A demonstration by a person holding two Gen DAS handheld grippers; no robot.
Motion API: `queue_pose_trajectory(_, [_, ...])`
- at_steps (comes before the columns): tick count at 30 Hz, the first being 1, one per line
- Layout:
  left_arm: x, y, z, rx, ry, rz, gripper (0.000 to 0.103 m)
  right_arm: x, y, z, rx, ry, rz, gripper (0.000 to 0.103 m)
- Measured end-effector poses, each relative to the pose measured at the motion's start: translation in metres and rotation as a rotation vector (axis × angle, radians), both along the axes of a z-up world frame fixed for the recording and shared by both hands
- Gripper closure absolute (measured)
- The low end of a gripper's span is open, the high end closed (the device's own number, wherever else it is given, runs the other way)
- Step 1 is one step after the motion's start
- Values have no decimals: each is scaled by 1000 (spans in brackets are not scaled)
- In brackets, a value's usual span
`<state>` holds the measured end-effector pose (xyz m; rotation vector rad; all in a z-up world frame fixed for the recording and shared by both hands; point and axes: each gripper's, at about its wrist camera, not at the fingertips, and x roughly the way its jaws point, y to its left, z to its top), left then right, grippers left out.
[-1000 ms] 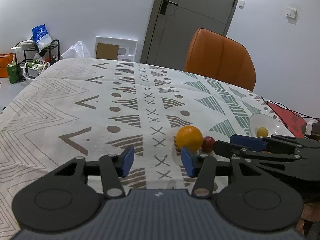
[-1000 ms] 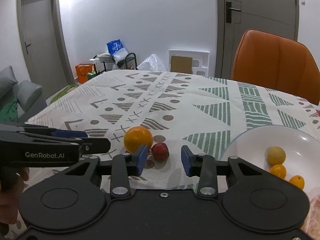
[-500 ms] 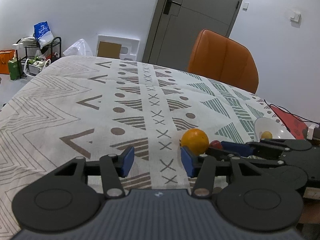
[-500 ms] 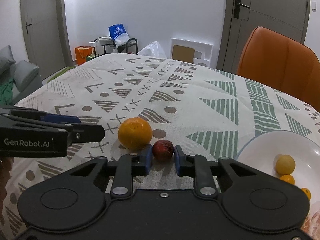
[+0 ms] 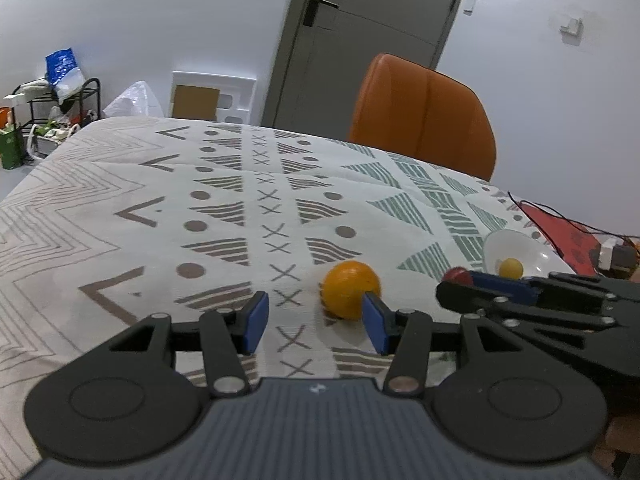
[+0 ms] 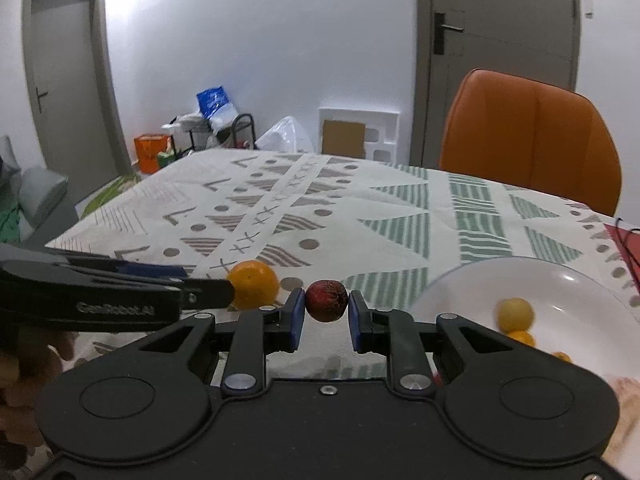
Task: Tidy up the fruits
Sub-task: 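Grasp the red plum with the right tool while the left tool grasps the orange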
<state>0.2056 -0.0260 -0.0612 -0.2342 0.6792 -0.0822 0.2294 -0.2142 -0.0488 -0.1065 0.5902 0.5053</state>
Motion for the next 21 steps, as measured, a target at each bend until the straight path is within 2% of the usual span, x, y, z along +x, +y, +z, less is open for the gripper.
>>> queue_pose_trajectory(10, [16, -26, -11, 53, 22, -51, 53, -8, -32, 4, 81, -6, -88, 81])
queue_pose_trajectory(12, [19, -30, -13, 70, 28, -47, 69, -9, -37, 4, 87, -8, -98, 81])
queue_pose_trajectory(16, [18, -32, -9, 68, 31, -36, 70, -12, -42, 6, 93, -15, -109, 81])
queue_pose_trajectory(21, [11, -37, 2, 62, -5, -52, 70, -18, -48, 8, 102, -21, -121, 81])
